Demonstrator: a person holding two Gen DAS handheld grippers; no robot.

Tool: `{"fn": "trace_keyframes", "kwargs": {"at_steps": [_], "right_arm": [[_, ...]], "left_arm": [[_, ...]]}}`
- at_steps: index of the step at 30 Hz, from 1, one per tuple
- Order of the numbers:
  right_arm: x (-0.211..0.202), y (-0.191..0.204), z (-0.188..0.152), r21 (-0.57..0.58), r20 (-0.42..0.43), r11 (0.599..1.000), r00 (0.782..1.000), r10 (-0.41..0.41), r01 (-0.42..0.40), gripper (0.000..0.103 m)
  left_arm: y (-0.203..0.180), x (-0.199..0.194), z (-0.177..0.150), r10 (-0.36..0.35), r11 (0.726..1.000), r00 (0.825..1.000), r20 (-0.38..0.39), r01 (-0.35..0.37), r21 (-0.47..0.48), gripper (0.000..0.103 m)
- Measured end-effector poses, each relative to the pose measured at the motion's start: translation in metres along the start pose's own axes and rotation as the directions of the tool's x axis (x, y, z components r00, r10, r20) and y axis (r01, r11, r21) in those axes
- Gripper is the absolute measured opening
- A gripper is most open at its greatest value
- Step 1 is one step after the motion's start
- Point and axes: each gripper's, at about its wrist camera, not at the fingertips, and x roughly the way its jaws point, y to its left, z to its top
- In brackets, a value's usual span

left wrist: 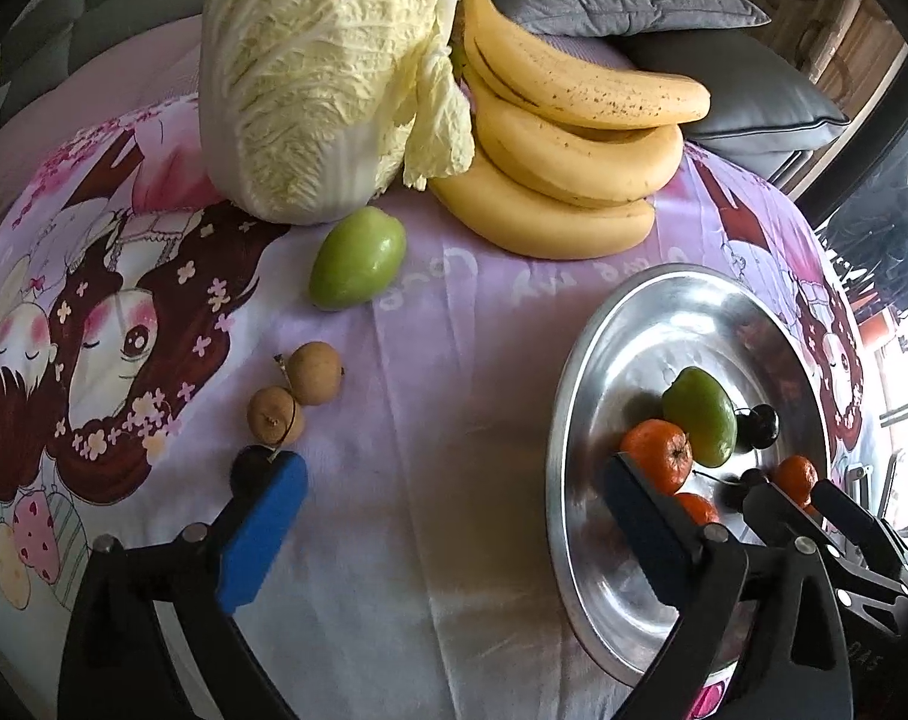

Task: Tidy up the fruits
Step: 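Withdraw both open tools from the bowl toward the remaining fruit, then move the open left tool down around the last dark cherry on the cloth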

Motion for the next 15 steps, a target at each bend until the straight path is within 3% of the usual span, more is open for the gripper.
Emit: {"fn": "trace_keyframes", "kwargs": {"at_steps": [15], "right_arm": [[0.0010,0.0050,-0.0009,-0.026,0.008,1.000,1.000,-0.016,0.016,0.103]], "left_arm": [[0.0006,-0.0037,0.0006,-0.011,1.000,1.000,0.024,0.010,0.001,0.099]]}}
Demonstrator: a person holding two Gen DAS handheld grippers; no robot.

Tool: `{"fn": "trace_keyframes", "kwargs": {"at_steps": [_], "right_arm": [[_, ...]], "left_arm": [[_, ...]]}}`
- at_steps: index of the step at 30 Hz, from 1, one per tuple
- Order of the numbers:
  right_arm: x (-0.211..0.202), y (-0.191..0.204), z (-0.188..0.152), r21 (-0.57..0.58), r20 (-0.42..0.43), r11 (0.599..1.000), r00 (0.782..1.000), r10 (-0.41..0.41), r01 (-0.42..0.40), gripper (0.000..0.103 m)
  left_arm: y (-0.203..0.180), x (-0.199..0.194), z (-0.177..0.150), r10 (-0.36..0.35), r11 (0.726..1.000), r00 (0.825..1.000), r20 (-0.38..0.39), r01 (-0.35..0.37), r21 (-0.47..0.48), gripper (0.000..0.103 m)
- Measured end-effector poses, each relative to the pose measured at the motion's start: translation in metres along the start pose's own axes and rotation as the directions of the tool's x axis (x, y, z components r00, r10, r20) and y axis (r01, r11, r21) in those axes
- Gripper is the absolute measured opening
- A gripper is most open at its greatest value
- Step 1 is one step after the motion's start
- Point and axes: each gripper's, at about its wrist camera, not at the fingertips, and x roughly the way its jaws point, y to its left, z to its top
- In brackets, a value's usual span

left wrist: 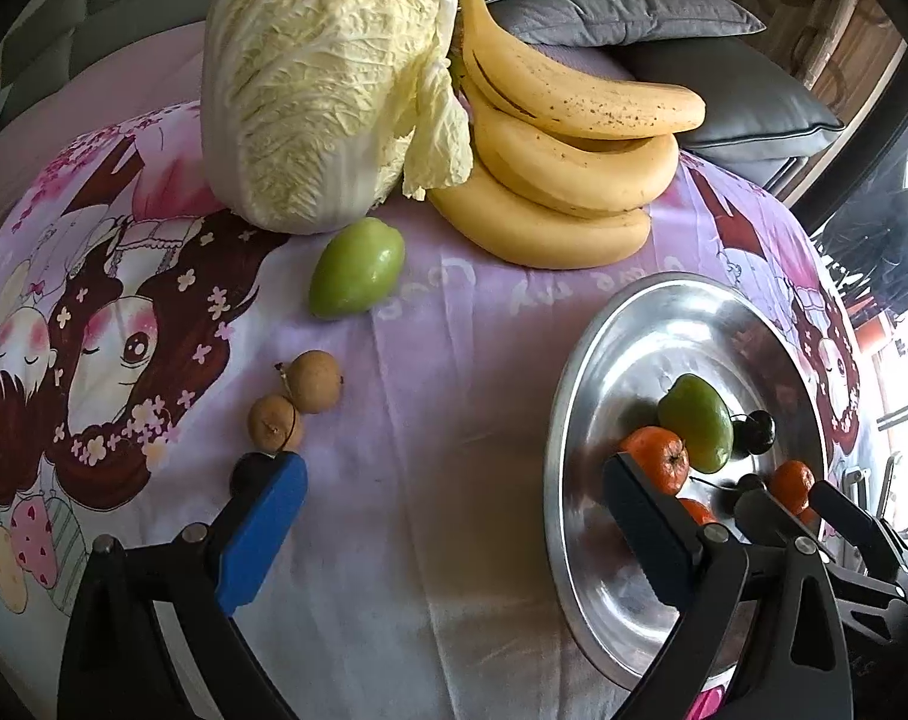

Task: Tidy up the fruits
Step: 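Move the open left tool down around the last dark cherry on the cloth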

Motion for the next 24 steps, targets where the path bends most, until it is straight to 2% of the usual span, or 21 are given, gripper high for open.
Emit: {"fn": "trace_keyframes", "kwargs": {"at_steps": [5,13,15,20,24], "right_arm": [[0.003,0.008,-0.002,-0.016,-0.019,1.000,1.000,-0.001,0.000,0.103],[-0.001,0.030,-0.004,-0.051,-0.011,0.999,1.000,0.014,-0.015,0.103],[-0.001,0.037,-0.006,-0.064,-0.011,0.998,1.000,0.018,-0.019,0.103],[-0.001,0.054,-0.009,-0.091,-0.018,0.995,0.999,0.038,-0.040,0.103],[0.000,0.068,-0.013,-0.097,-0.035,0.993,0.998,0.061,-0.065,0.103]], "left_arm": [[0.002,-0.005,0.000,0.000,1.000,1.000,0.026,0.000,0.006,0.099],[0.029,-0.018,0.004,-0.011,0.999,0.998,0.063,0.014,-0.042,0.099],[0.037,-0.019,0.006,-0.010,0.998,0.998,0.063,0.013,-0.057,0.099],[0.065,-0.018,0.006,0.019,0.995,1.000,0.007,-0.018,-0.103,0.099],[0.081,-0.024,0.004,0.014,0.991,0.999,0.031,-0.009,-0.133,0.099]]}}
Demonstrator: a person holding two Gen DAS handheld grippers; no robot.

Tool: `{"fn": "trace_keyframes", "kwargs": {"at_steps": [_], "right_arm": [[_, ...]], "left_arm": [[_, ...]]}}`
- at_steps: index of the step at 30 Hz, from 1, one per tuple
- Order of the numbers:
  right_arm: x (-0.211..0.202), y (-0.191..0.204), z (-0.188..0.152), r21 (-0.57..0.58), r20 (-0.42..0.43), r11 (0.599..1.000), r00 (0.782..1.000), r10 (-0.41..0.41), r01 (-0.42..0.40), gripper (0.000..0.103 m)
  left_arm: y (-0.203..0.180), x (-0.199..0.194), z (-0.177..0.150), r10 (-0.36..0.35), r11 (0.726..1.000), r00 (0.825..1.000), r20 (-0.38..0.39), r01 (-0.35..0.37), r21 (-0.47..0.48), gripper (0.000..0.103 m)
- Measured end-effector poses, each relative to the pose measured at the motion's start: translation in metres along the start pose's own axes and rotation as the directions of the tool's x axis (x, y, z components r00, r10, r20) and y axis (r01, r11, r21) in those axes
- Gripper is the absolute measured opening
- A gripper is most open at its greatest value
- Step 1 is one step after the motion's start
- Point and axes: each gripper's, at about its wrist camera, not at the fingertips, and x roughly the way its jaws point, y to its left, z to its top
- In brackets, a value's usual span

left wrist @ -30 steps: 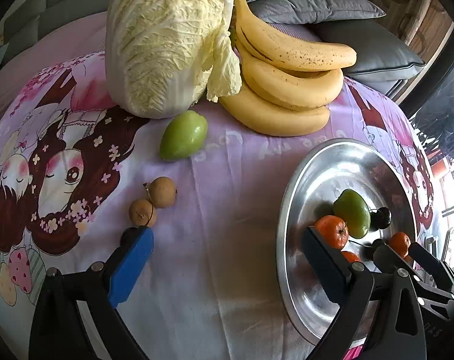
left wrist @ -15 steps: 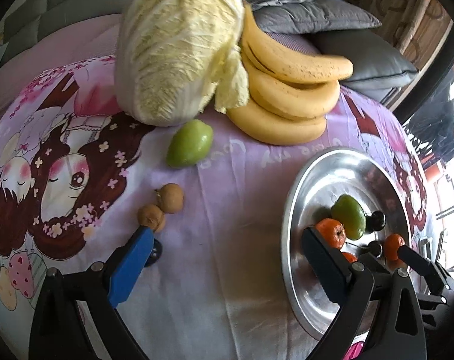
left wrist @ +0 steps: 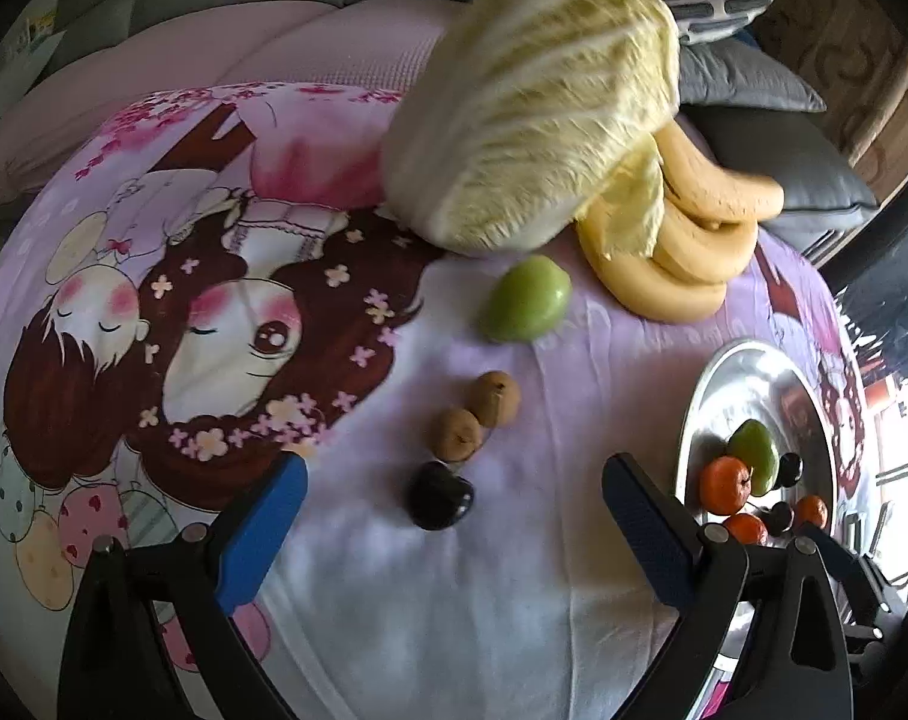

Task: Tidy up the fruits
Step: 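Move the open left tool down around the last dark cherry on the cloth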

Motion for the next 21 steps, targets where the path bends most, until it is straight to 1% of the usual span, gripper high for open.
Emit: {"fn": "trace_keyframes", "kwargs": {"at_steps": [2,5,9,14,15,17,21], "right_arm": [[0.000,0.007,0.000,-0.009,-0.003,1.000,1.000,0.010,-0.010,0.103],[0.000,0.016,-0.001,-0.020,0.001,0.999,1.000,0.028,-0.028,0.103],[0.000,0.025,-0.003,-0.036,0.004,0.999,0.999,0.036,-0.036,0.103],[0.002,0.031,-0.005,-0.051,0.002,0.998,0.999,0.042,-0.042,0.103],[0.003,0.032,-0.005,-0.053,0.000,0.998,0.999,0.041,-0.041,0.103],[0.004,0.032,-0.005,-0.054,-0.002,0.998,0.999,0.038,-0.038,0.103],[0.007,0.029,-0.005,-0.051,-0.003,0.998,0.999,0.032,-0.032,0.103]], "left_arm": [[0.004,-0.003,0.000,-0.014,1.000,1.000,0.006,0.014,-0.002,0.099],[0.007,-0.003,-0.001,-0.003,1.000,1.000,0.003,0.003,0.002,0.098],[0.006,-0.002,-0.003,-0.014,1.000,1.000,-0.006,0.014,0.011,0.093],[0.005,0.011,-0.009,-0.029,0.999,0.998,-0.058,0.030,0.015,0.091],[0.005,0.015,-0.010,-0.031,0.999,0.997,-0.068,0.032,0.018,0.089],[0.004,0.019,-0.011,-0.036,0.999,0.996,-0.081,0.038,0.022,0.077],[0.001,0.028,-0.012,-0.054,0.998,0.993,-0.101,0.057,0.022,0.064]]}}
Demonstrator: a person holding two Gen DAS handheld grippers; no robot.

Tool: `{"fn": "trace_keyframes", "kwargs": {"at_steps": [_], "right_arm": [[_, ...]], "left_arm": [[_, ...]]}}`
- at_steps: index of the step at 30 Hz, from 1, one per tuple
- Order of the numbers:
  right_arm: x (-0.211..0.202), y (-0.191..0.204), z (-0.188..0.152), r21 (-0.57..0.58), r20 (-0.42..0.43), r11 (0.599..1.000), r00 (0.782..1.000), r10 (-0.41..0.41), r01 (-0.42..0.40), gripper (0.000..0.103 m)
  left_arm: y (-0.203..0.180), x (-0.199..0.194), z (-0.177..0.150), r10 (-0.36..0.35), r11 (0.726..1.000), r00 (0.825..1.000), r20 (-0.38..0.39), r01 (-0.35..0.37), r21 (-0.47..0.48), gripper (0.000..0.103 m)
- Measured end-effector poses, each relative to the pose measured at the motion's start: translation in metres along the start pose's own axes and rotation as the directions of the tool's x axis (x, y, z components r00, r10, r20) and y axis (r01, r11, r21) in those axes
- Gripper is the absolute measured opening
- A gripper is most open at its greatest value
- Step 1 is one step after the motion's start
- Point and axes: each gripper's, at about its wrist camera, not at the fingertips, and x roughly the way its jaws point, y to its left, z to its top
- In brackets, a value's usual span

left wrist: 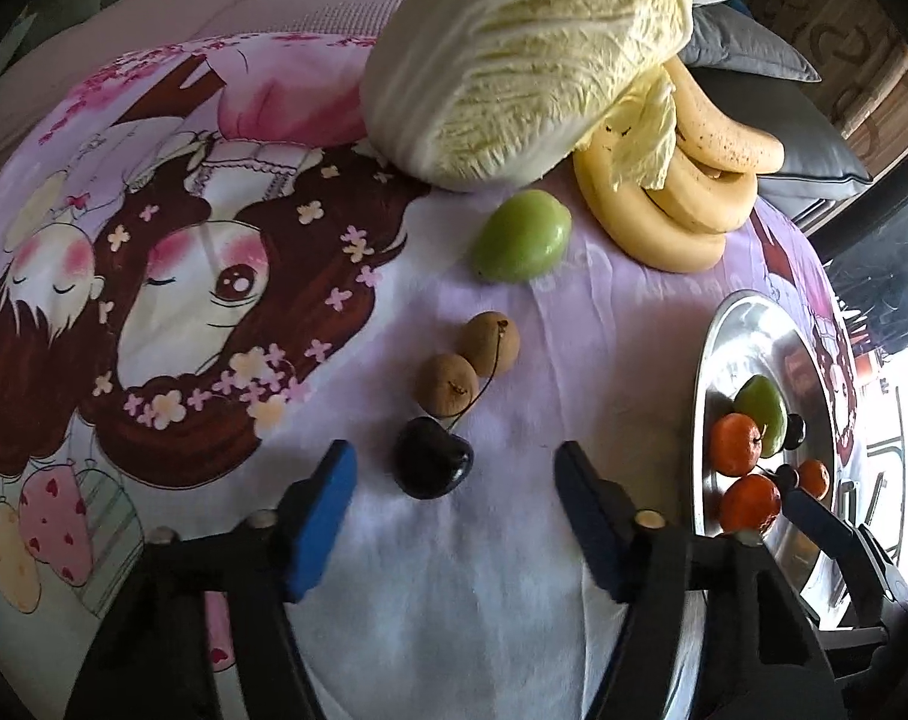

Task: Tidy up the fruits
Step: 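Move the open left tool down around the last dark cherry on the cloth, then close the left tool on the dark cherry while the right tool grasps a brown longan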

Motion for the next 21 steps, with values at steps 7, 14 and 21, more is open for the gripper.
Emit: {"fn": "trace_keyframes", "kwargs": {"at_steps": [7,14,21], "right_arm": [[0.003,-0.005,0.001,0.014,0.001,1.000,1.000,-0.008,0.008,0.103],[0.005,-0.006,0.002,0.017,-0.002,1.000,1.000,-0.012,0.012,0.103],[0.005,-0.009,0.002,0.029,-0.003,0.999,1.000,-0.018,0.018,0.103]], "left_arm": [[-0.004,0.014,0.000,0.001,1.000,1.000,-0.014,-0.001,0.007,0.049],[0.002,0.020,0.004,0.023,1.000,1.000,-0.008,-0.023,-0.012,0.032],[0.004,0.018,0.004,0.004,1.000,1.000,0.007,-0.004,-0.026,0.032]]}}
